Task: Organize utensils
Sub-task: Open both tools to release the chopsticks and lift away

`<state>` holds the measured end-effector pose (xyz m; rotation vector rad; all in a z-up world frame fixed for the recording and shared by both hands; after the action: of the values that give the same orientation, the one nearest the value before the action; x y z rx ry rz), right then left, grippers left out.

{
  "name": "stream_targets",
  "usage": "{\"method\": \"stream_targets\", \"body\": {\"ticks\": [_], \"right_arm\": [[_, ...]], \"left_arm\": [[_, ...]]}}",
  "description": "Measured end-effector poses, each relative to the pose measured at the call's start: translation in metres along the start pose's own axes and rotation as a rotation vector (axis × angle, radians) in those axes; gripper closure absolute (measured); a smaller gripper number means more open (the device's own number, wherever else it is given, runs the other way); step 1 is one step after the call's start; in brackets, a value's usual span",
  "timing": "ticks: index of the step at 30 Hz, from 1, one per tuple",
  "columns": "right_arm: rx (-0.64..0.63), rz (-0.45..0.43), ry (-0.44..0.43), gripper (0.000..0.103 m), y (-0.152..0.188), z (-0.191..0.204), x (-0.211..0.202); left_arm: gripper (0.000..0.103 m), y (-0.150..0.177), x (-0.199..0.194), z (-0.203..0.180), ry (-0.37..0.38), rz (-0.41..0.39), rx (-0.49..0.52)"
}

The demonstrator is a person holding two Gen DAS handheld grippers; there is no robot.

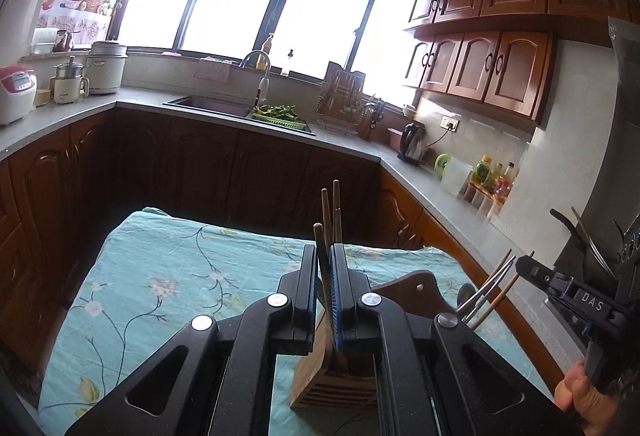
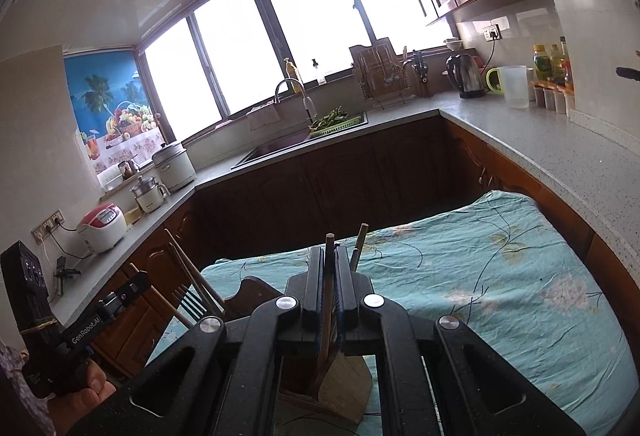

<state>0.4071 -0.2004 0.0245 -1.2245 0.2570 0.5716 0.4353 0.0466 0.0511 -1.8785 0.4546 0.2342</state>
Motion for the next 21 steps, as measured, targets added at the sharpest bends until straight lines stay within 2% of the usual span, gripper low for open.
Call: {"method": "stream_targets", "body": {"ticks": [13, 16, 19, 21], "right_arm": [[0.013, 0.009, -0.011, 0.098, 0.001, -0.003, 0.004], [0.027, 0.014, -0.026, 0.092, 0.002, -0.005, 0.004], [0.043, 0.002, -0.031, 0.076, 0.003, -0.008, -0.002], [0.052, -0.015, -0.039, 0.048, 0.002, -0.009, -0.008]], "left_arm": [[0.098, -0.007, -0.001, -0.005, -0.01, 0.011, 0.024], [0.097, -0.003, -0.001, -0.005, -0.015, 0.024, 0.023], [0.083, -0.002, -0.005, -0.006, -0.021, 0.025, 0.02], [0.069, -0.001, -0.01, -0.008, -0.026, 0.015, 0.021]]}}
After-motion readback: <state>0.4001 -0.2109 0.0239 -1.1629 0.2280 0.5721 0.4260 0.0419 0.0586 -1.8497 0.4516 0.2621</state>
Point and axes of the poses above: each gripper's, at about its wrist camera, not at the fingertips, and x roughly the way its jaws point, z to its left, y to its underside, the point moved 6 cm from there along x, roughly the way its jaws point, and after that the axes turned 3 degrees about -x, right-handed, at the moved point
